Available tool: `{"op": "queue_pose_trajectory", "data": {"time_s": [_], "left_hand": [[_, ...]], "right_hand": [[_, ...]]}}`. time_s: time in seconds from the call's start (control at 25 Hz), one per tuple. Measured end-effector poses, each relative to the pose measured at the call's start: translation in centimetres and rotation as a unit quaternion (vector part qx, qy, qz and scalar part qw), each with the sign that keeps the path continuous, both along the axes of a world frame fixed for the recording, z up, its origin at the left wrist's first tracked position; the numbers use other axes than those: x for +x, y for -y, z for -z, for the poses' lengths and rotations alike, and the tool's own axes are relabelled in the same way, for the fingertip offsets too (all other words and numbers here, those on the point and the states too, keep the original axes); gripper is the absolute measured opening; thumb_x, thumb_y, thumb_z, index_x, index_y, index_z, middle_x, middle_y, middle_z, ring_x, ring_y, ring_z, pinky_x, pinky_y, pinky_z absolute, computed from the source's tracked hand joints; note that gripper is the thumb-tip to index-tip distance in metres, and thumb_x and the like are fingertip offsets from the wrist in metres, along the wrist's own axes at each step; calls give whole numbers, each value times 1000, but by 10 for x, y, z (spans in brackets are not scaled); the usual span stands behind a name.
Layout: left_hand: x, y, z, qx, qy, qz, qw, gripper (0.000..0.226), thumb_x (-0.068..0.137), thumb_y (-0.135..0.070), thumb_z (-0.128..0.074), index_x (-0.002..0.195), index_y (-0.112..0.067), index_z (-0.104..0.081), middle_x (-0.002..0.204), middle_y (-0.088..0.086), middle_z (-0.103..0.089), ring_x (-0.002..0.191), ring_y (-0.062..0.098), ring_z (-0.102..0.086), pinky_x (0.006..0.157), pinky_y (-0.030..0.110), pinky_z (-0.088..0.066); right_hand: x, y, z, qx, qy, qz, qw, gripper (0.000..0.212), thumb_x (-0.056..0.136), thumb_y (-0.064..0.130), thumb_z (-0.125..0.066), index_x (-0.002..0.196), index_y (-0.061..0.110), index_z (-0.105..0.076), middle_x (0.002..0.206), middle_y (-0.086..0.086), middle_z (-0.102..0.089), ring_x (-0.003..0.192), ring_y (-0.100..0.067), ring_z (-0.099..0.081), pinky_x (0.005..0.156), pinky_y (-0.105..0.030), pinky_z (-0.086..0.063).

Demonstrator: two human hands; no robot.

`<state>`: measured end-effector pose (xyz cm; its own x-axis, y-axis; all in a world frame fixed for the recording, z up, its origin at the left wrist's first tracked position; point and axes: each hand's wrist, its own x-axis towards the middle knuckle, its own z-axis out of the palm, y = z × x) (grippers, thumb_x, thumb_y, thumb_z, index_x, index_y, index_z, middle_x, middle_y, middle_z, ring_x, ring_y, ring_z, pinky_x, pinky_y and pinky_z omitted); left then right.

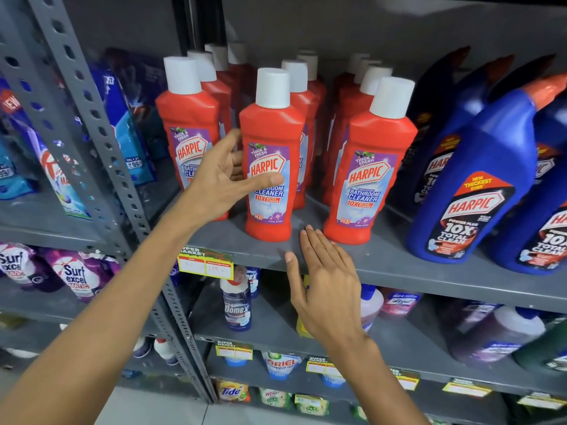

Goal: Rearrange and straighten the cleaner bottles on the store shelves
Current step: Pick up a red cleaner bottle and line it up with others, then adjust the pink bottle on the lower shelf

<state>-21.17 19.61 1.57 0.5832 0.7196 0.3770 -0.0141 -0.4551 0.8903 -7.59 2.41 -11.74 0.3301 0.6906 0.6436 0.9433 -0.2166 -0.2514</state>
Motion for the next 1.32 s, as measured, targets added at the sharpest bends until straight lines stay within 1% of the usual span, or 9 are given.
{"op": "queue_pose_trajectory", "data": {"time_s": [0.24, 0.4, 0.52, 0.6, 0.76, 0.92, 1.08, 1.2, 1.32], "left_hand": [[-5, 17, -2, -36, -21, -4, 999, 78, 74, -25, -89, 142, -12, -53, 133, 5, -76, 121, 21, -74, 108, 55, -57], [-37, 70, 12, -39, -94, -115, 988, 92, 63, -37, -96, 142, -30, -51, 128, -8, -71, 118, 4, -70, 107, 29, -53], [-41, 130, 62, 3, 10, -247, 969, 39, 77, -26, -89, 109, -22, -68, 108, -1, -76, 101, 14, -73, 97, 27, -56], [-23, 162, 113, -90, 21, -199, 976, 17, 81, -23, -84, 91, -18, -71, 91, 1, -77, 88, 17, -74, 89, 35, -61], [29, 195, 225, -195, -121, -83, 970, 24, 79, -32, -87, 97, -28, -71, 92, -10, -80, 86, 12, -79, 82, 29, -64], [98, 205, 276, -243, -129, -71, 959, 41, 81, -17, -90, 115, -23, -70, 104, -16, -79, 104, -1, -74, 92, 13, -57], [157, 206, 296, -268, -98, -129, 950, 38, 79, 3, -88, 102, -18, -67, 94, -15, -81, 87, -5, -74, 81, 12, -60], [174, 205, 303, -267, -119, -163, 942, 43, 75, -2, -92, 103, -17, -61, 95, 0, -76, 83, -7, -73, 86, 17, -62], [182, 207, 301, -212, -174, -194, 942, 56, 73, -13, -95, 118, -23, -63, 103, -10, -76, 87, -7, -72, 77, 5, -54]], "right_hand": [[2, 0, 0, 10, -7, -10, 1000, 51, 110, 42, -54, 146, 8, -65, 153, -6, -64, 145, -19, -58, 125, -32, -38], [6, 18, 5, 27, -50, -86, 995, 49, 111, 38, -57, 152, 11, -59, 161, -1, -57, 152, -15, -49, 127, -37, -36], [10, 59, 31, 114, -123, -131, 977, 42, 106, 18, -64, 147, 9, -63, 156, -1, -61, 151, -16, -51, 127, -41, -36], [18, 91, 61, 139, -161, -113, 971, 40, 100, 8, -68, 140, 7, -68, 149, -1, -67, 144, -20, -59, 120, -39, -44], [67, 144, 130, 60, -262, 15, 963, 41, 104, 36, -59, 140, 18, -69, 145, 19, -64, 131, -14, -65, 113, -20, -44], [134, 180, 191, -41, -314, 112, 942, 55, 103, 55, -48, 151, 28, -57, 157, 4, -59, 145, -20, -53, 112, -47, -53], [193, 195, 235, -127, -287, 114, 943, 66, 105, 53, -45, 158, 13, -49, 165, -8, -51, 154, -29, -46, 123, -54, -42], [220, 203, 264, -178, -269, 110, 940, 66, 107, 49, -45, 162, 12, -43, 168, -5, -45, 158, -28, -40, 130, -49, -32], [240, 206, 287, -197, -227, 94, 949, 67, 106, 47, -43, 161, 8, -44, 168, -9, -46, 156, -29, -43, 130, -44, -25]]}}
